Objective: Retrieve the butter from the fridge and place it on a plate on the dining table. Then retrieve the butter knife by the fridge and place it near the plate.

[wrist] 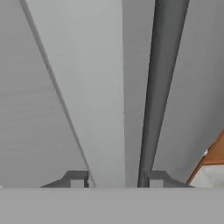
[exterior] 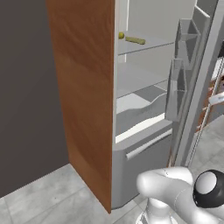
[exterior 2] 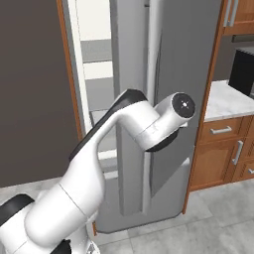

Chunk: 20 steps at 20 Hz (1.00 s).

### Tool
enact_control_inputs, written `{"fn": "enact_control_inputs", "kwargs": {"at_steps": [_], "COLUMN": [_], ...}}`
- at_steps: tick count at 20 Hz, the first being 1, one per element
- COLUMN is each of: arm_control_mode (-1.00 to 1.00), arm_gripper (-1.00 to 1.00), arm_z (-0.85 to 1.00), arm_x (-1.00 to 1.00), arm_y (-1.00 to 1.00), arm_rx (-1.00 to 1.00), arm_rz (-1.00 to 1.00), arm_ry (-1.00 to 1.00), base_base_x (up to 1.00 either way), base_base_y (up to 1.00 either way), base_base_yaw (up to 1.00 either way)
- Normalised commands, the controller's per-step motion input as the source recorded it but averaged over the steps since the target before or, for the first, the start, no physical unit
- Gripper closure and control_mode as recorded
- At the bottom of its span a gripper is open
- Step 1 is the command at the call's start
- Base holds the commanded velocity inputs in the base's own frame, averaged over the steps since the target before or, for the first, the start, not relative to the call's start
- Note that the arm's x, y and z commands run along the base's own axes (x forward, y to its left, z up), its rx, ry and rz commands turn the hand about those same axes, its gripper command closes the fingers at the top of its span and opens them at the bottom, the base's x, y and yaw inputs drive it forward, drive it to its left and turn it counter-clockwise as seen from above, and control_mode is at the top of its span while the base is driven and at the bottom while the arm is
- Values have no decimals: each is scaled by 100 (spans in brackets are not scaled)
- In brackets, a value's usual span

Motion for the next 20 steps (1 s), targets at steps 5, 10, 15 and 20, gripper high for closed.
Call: {"fn": "enact_control_inputs", "kwargs": {"at_steps": [5,10,15,20], "arm_control_mode": [-100,-100,-100,-100], "arm_gripper": [-100,-100,-100,-100], "arm_z": [0,0,0,0], "arm_x": [-54,-24,-51,-48], "arm_y": [-16,-3,-15,-9], "arm_rx": [0,0,0,0], "arm_rz": [0,-4,-23,-35], "arm_ry": [0,0,0,0], "base_base_x": [0,0,0,0], "base_base_y": [0,0,0,0], "base_base_yaw": [0,0,0,0]}}
